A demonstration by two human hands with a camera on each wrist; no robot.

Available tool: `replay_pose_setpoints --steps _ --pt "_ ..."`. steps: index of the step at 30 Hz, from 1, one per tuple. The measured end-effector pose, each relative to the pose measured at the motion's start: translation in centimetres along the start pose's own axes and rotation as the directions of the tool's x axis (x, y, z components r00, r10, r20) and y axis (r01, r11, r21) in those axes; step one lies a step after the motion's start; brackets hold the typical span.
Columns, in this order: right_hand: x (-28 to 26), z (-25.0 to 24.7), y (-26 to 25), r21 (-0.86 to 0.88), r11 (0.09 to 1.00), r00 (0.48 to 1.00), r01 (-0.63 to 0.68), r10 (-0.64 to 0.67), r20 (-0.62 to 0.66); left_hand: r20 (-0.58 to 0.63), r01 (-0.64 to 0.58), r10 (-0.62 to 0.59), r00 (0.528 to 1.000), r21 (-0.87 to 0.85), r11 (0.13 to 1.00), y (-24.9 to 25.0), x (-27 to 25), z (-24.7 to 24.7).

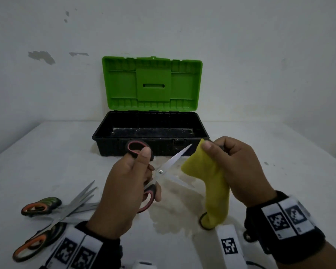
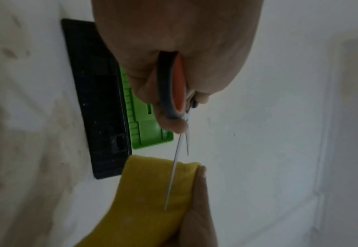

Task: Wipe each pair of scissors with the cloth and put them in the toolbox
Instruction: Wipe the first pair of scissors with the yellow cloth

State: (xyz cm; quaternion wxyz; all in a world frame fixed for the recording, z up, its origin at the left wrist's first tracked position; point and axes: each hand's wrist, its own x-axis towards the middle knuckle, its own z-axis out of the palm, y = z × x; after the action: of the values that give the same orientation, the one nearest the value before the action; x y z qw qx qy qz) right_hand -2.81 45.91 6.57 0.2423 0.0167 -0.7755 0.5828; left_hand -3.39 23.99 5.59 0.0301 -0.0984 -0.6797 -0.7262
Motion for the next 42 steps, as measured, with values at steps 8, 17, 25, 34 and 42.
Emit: replay_pose_setpoints --steps 8,17,25,34,42 --pt "-2.3 2.3 -0.9 -0.054 0.986 0.966 0.160 -0.146 0.212 0.081 0.163 -0.155 0.985 -0.094 0.982 0.0 -0.1 0.8" --pt "-1.5 2.4 -0.8 -0.127 0.991 0.999 0.047 -0.048 -0.006 0.098 0.192 -0.180 0.979 -0.123 0.974 0.3 -0.3 0.7" --pt "-1.8 2.2 -0.9 -0.098 0.995 0.999 0.027 -0.024 0.038 0.128 0.223 -0.205 0.970 -0.143 0.964 0.1 -0.2 0.6" --pt "-1.8 2.0 -0.8 -0.031 0.999 1.000 -0.015 0.015 -0.011 0.171 0.257 -0.226 0.959 -0.188 0.948 0.4 -0.3 0.3" --pt "-2.2 1.9 -0.8 -0.015 1.000 1.000 -0.021 0.020 -0.018 0.190 0.261 -0.225 0.956 -0.191 0.946 0.3 -0.6 -0.2"
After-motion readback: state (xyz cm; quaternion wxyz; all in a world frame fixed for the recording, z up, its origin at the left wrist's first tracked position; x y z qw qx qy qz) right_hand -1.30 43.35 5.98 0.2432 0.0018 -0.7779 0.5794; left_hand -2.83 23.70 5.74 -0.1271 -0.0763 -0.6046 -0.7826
